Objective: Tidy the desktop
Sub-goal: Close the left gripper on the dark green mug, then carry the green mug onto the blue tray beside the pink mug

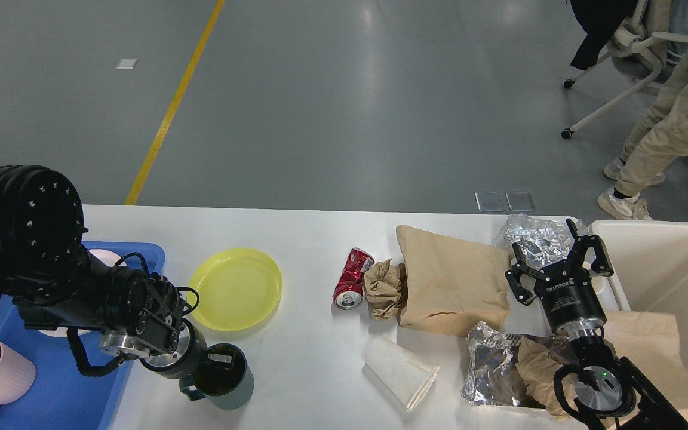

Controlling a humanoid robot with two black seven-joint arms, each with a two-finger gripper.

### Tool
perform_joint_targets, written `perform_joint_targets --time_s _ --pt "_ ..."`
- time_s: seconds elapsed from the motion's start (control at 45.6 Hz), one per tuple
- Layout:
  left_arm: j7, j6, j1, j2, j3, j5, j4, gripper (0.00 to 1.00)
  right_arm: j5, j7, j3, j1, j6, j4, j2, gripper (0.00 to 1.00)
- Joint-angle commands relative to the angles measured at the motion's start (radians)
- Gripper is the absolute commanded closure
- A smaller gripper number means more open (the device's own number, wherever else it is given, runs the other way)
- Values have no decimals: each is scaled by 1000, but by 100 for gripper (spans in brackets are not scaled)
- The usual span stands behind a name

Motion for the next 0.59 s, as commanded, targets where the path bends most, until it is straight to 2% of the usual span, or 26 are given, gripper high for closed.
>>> perform_joint_targets --time_s 0.0,0.373,0.439,0.57 --pt "37 10 5 -1 -2 1 1 99 0 0 0 0 0 0 0 0" --pt "42 -8 -18 16 -14 3 -14 100 0 0 0 0 0 0 0 0" --pt "42 -34 -64 27 -11 3 -37 100 0 0 0 0 0 0 0 0" --pt "37 -139 -223 90 4 3 -133 100 0 0 0 0 0 -2 0 0"
